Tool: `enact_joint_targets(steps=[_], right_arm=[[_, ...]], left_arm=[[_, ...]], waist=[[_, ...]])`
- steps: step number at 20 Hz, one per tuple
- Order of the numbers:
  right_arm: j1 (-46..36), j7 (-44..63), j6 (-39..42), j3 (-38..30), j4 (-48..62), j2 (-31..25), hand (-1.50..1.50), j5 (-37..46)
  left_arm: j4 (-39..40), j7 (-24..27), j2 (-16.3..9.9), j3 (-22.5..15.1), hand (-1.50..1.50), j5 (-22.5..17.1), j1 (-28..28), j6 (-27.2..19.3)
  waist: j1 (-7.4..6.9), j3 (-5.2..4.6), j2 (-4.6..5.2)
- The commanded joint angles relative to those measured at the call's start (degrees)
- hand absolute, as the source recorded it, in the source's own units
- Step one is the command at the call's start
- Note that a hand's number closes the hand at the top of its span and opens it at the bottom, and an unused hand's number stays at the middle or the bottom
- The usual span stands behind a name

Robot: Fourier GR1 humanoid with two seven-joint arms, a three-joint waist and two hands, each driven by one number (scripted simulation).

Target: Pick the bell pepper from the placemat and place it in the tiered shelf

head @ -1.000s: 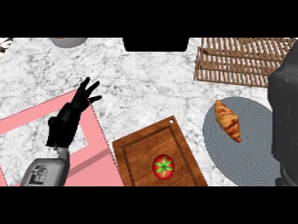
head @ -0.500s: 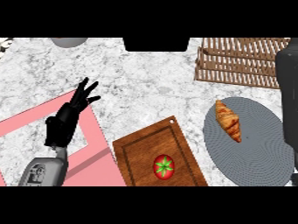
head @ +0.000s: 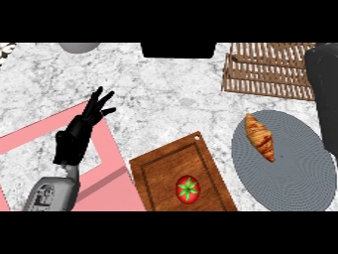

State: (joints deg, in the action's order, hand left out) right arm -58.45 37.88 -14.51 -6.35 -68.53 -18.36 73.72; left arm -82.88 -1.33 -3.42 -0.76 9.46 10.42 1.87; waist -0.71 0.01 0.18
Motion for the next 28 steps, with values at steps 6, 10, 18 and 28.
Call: enact_joint_targets(steps=[6,10,18,28], right_arm=[[-0.3,-14.0,-16.9,-10.0,9.1,0.0,1.50,-15.9],[-2.5,-18.3,-19.4,-11.4,14.5,-1.4,1.50,-18.9],[-3.5,-8.9,-19.6,-10.8,24.0,-7.9,1.50,-8.6],[0.5,-8.8,-22.2,-13.7,20.6,-7.1,-1.50,-15.4]], left_arm=[[2.6,0.9,0.4,0.7,0.00,-0.2,2.1,-0.3],[0.1,-1.3,0.7,-0.4,0.00,0.1,0.1,-0.1],[-0.6,-1.2,0.1,0.1,0.00,0.6,0.2,-0.6],[0.6,-2.6,-0.1,1.1,0.00,-0.6,2.9,0.3]], waist=[[-0.16,0.02,0.26],[-0.13,0.00,0.09],[0.16,-0.13,0.01],[0.49,-0.01,-0.11]])
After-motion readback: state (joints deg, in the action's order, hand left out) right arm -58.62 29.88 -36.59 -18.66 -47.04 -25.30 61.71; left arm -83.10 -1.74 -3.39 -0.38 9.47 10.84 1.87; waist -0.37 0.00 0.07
